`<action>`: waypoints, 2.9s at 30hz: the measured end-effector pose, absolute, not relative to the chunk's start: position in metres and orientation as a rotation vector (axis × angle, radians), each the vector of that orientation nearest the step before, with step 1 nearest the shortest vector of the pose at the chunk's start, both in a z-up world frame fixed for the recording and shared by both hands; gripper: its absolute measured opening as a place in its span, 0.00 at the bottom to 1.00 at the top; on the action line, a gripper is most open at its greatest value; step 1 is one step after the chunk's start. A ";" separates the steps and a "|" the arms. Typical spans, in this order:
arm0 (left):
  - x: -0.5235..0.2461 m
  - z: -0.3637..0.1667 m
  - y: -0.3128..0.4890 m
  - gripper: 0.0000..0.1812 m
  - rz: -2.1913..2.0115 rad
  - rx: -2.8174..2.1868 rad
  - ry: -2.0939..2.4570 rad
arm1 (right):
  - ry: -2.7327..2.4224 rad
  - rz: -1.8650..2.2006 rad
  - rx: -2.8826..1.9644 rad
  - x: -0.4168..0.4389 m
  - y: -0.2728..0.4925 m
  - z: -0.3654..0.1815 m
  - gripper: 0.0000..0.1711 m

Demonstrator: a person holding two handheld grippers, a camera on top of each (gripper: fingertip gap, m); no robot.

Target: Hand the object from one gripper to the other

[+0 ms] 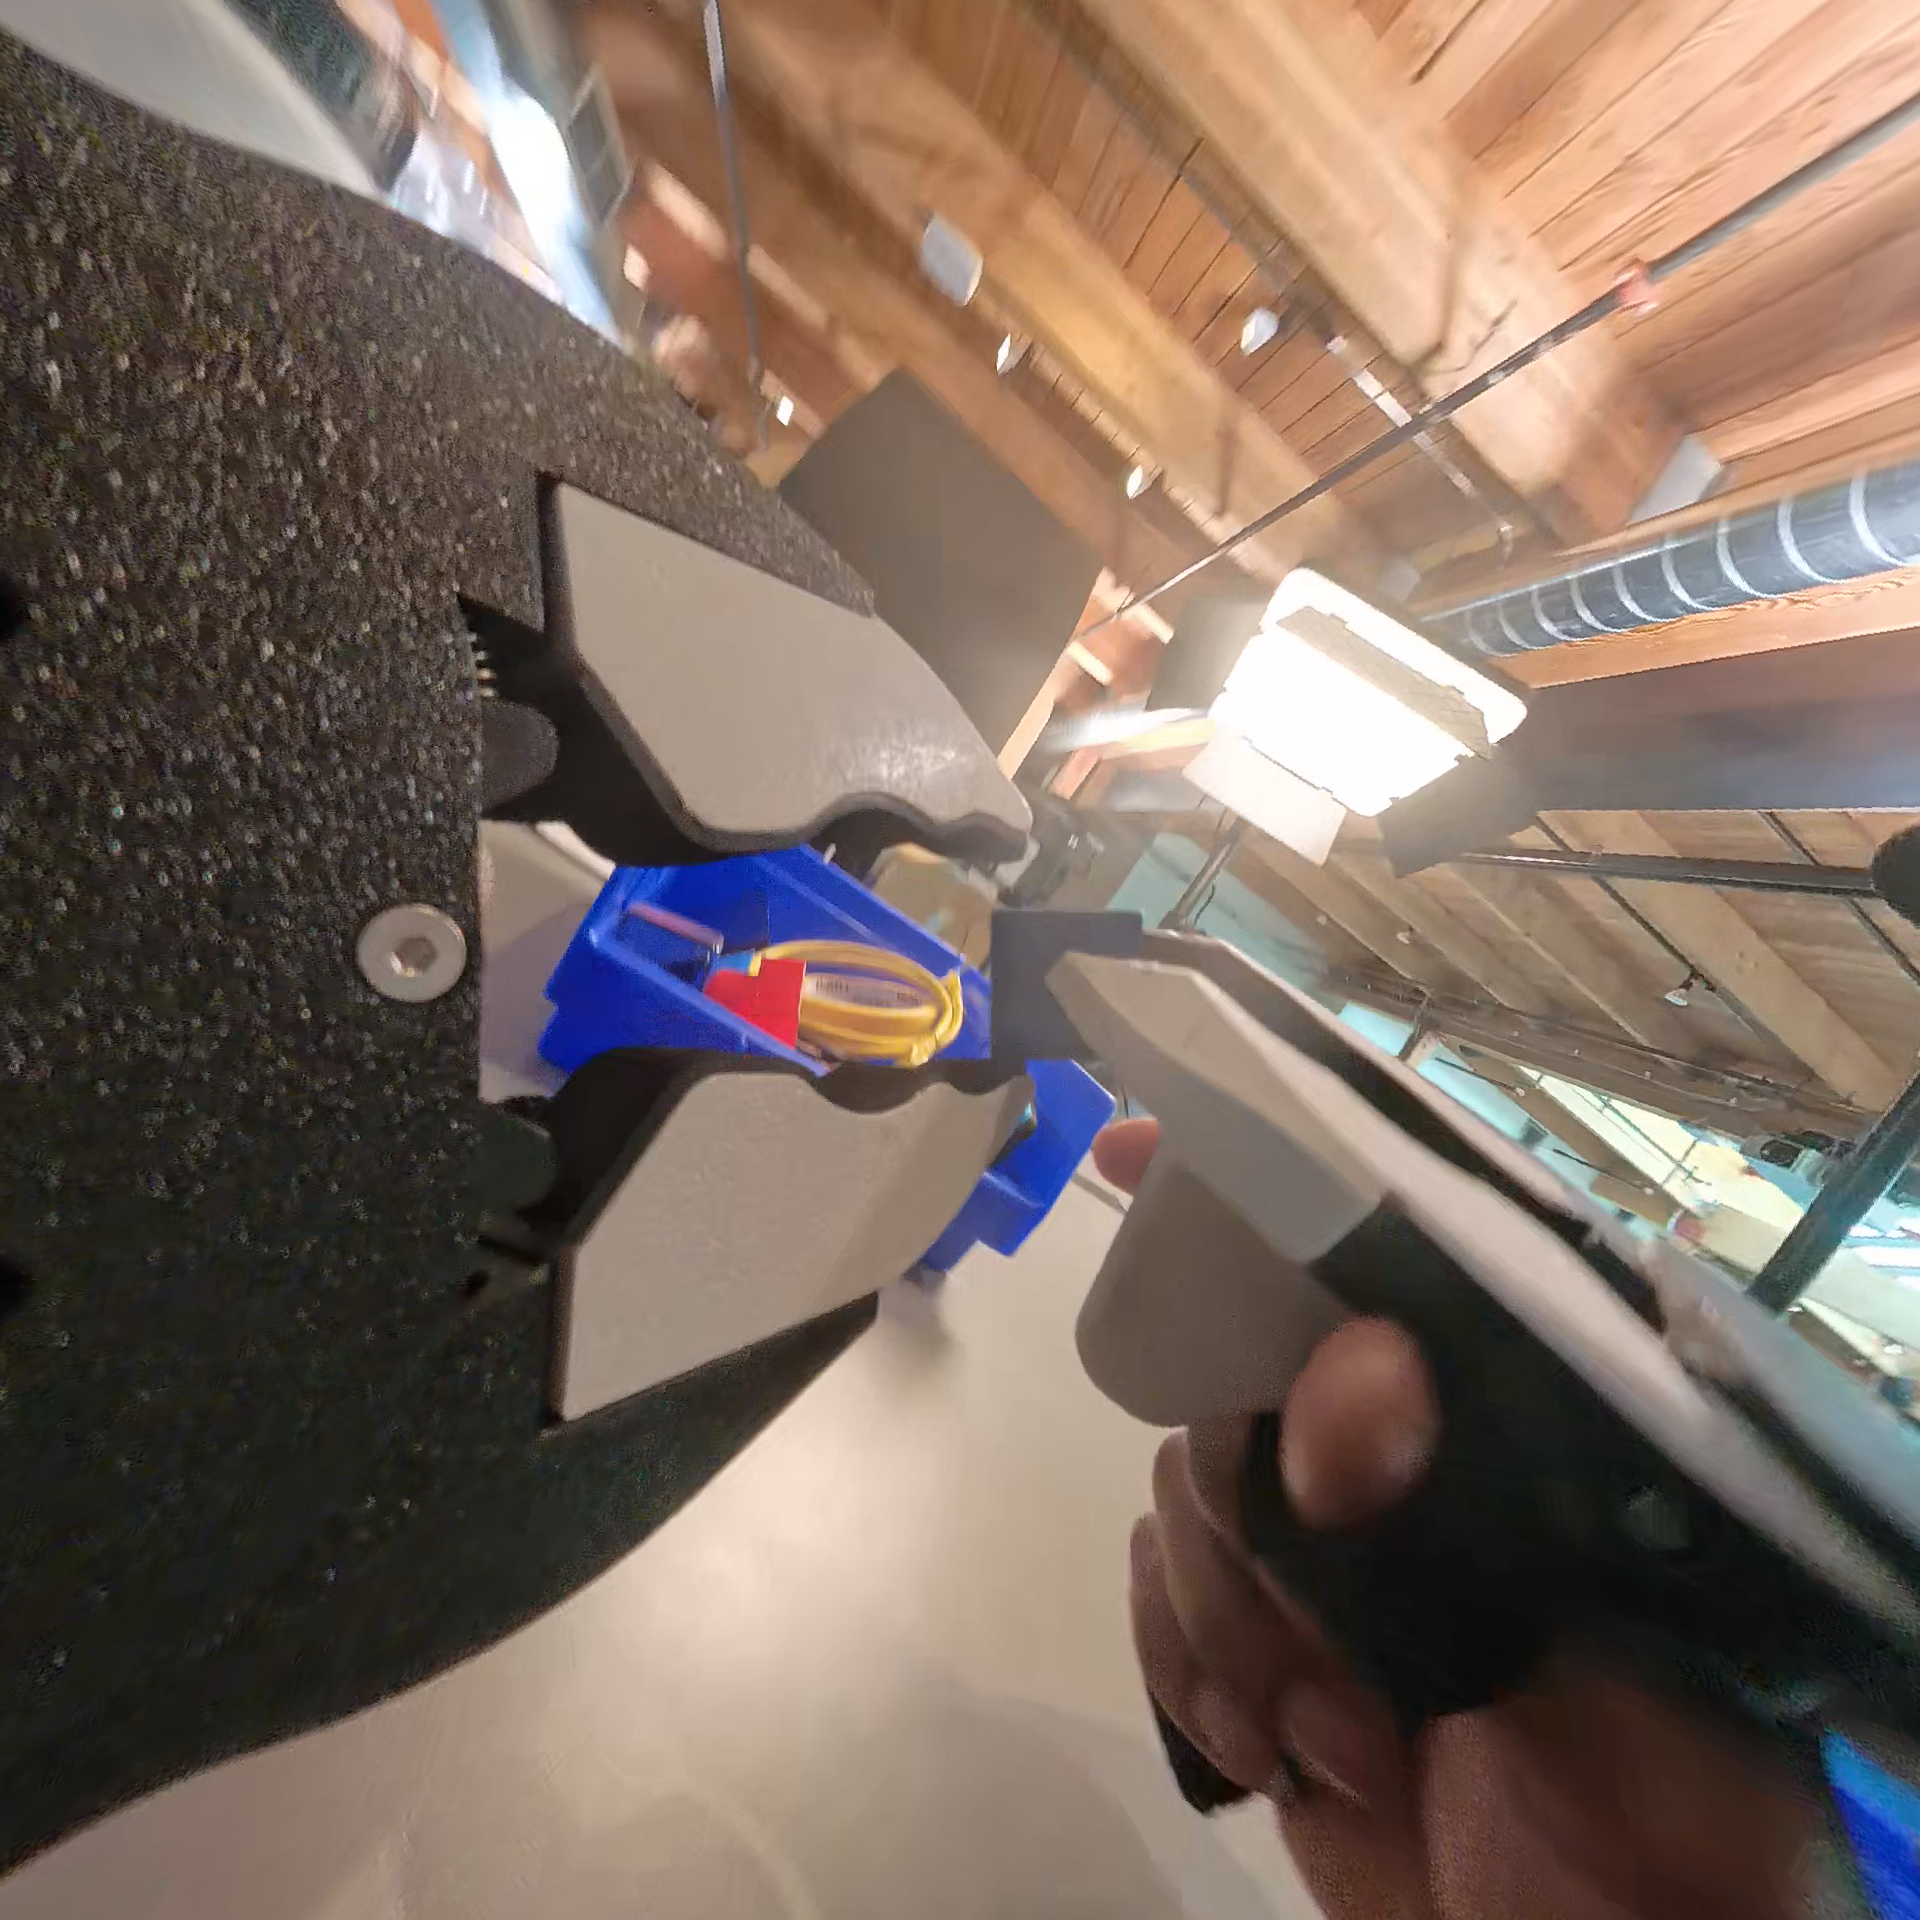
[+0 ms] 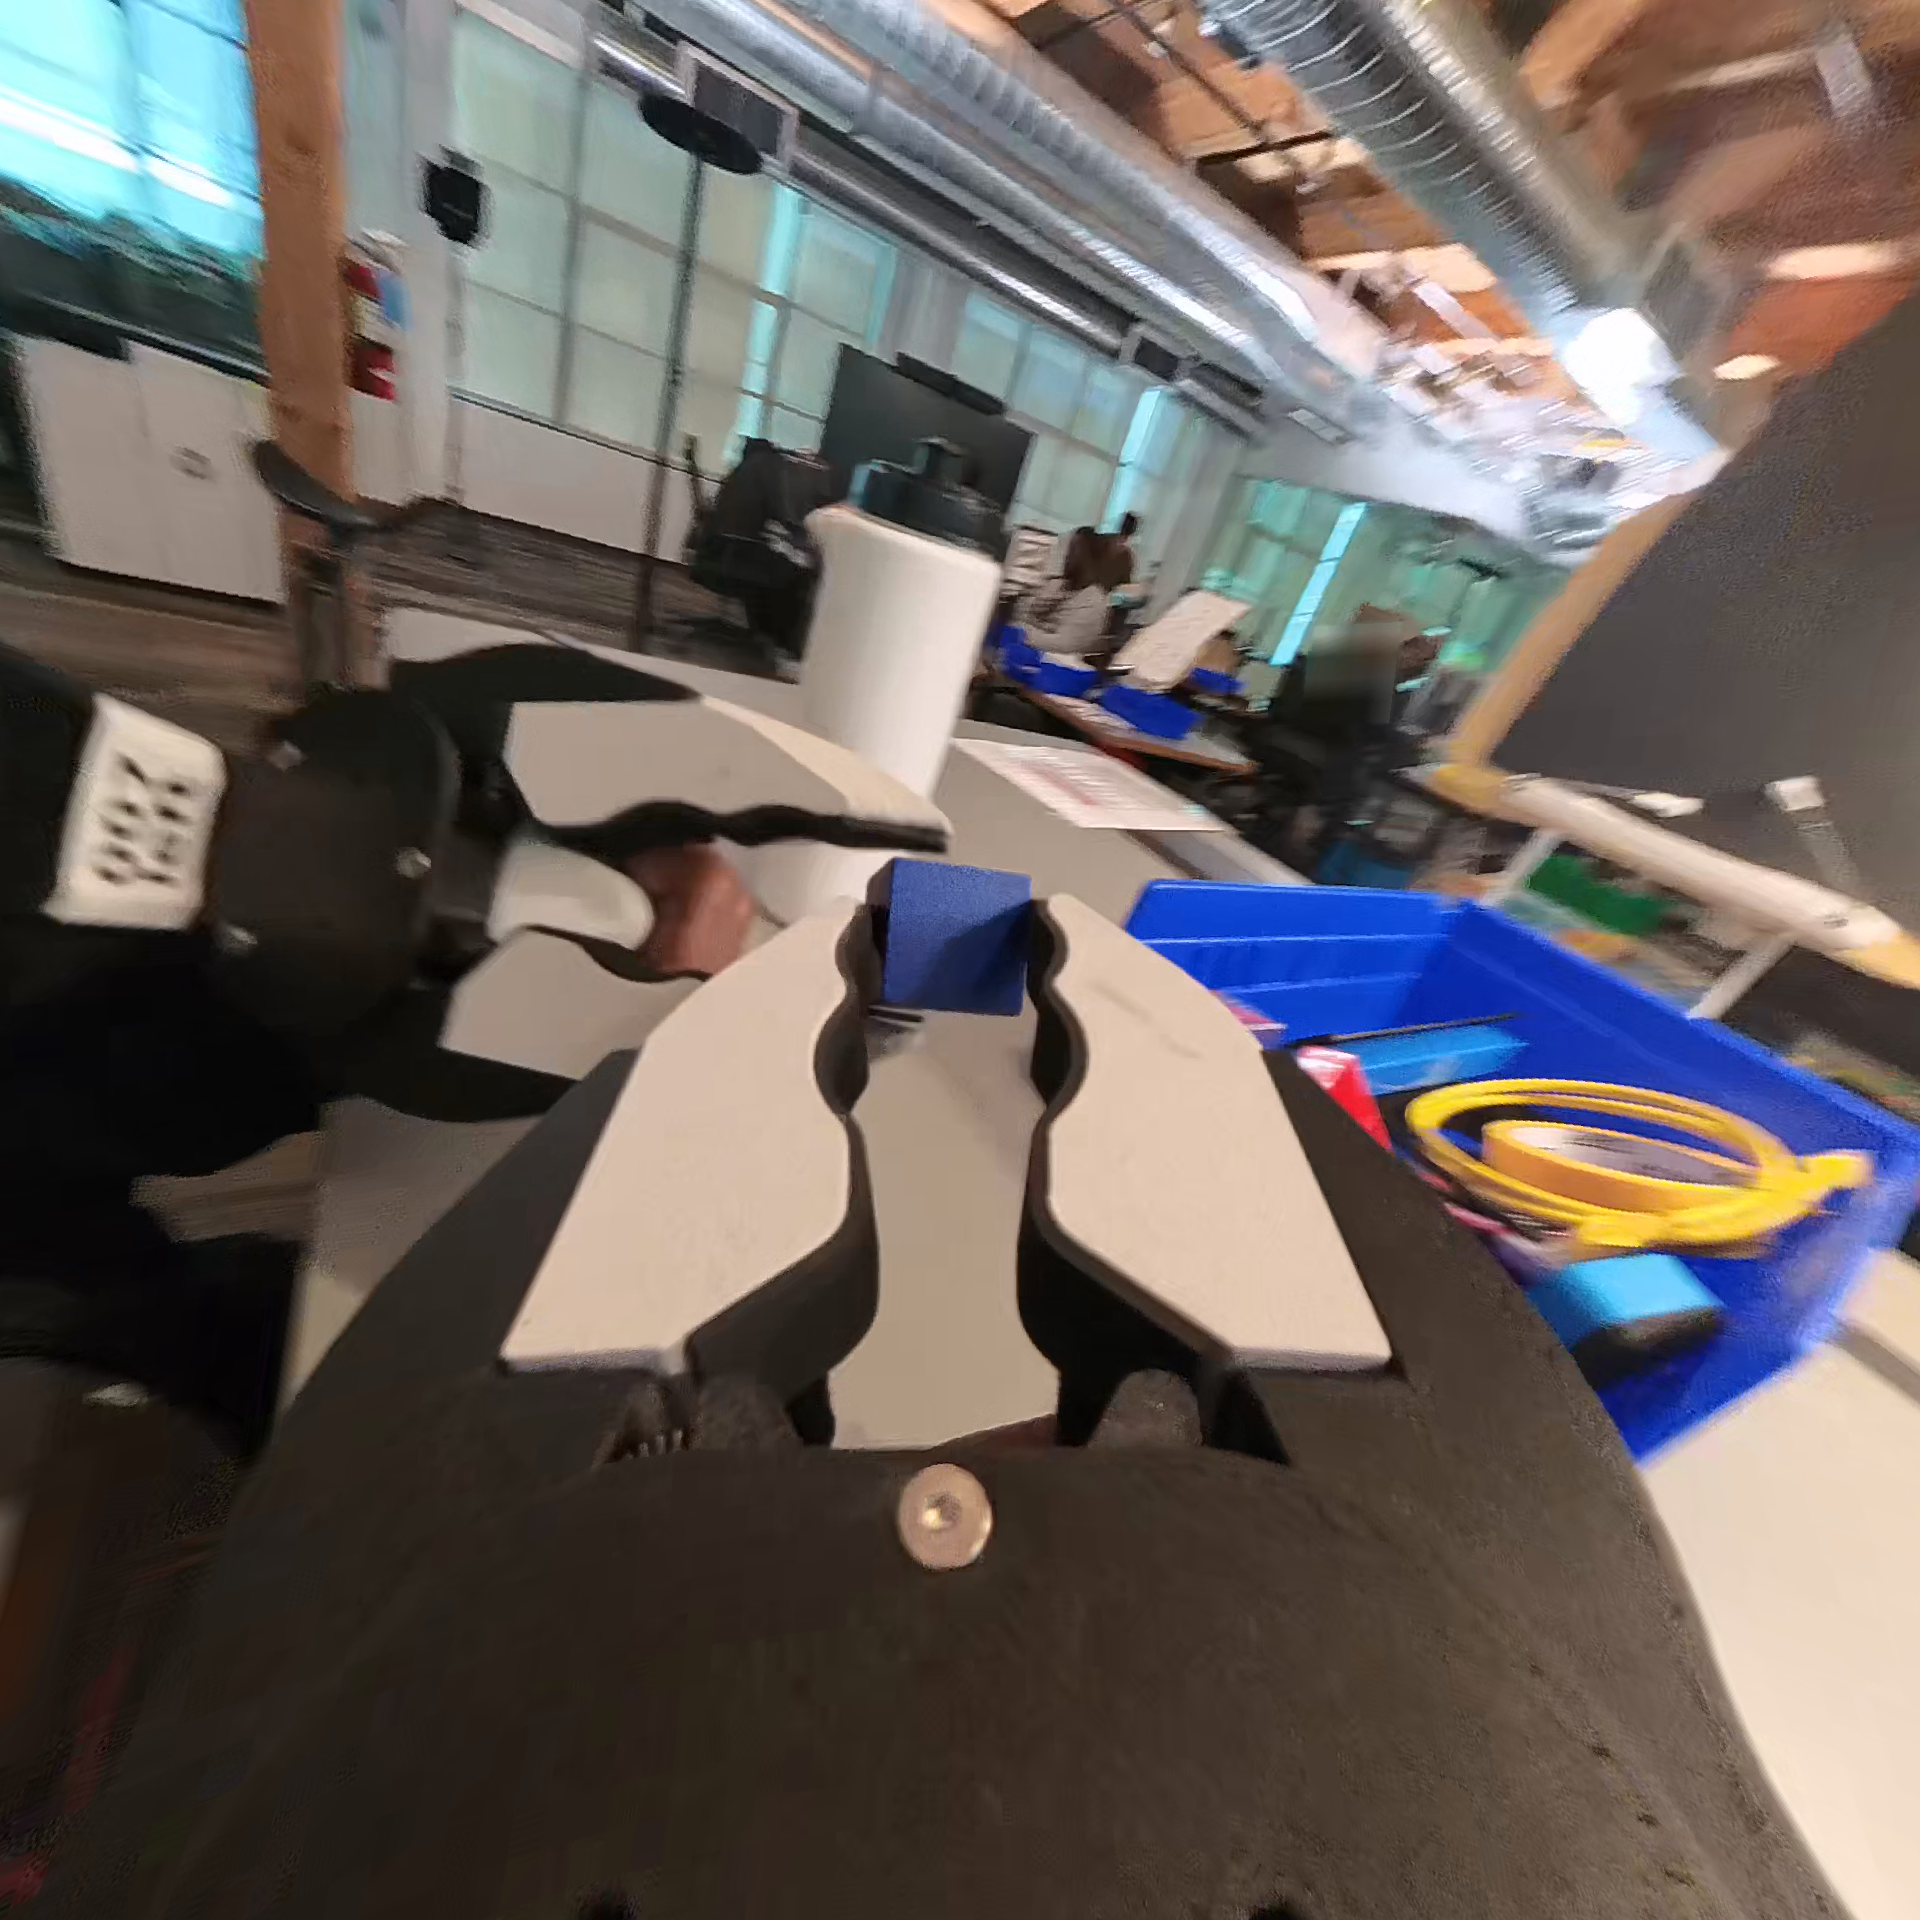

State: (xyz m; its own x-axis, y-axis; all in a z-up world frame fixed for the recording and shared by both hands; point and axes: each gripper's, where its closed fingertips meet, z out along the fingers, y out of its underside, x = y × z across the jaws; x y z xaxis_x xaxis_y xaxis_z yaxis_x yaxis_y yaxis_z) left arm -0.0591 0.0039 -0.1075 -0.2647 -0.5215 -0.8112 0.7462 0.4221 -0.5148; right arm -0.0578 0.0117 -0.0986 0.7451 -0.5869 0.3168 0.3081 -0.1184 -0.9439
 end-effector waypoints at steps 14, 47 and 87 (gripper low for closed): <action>-0.068 -0.101 0.013 0.36 -2.475 -0.379 1.993 | -0.104 -1.550 -1.432 -0.065 0.015 -0.088 0.16; -0.074 -0.113 -0.004 0.19 -1.460 0.239 1.510 | 0.263 -0.655 -1.568 -0.058 0.019 -0.109 0.17; -0.083 -0.103 0.010 0.25 -2.552 -0.307 2.038 | -0.036 -1.205 -1.574 -0.063 0.021 -0.108 0.16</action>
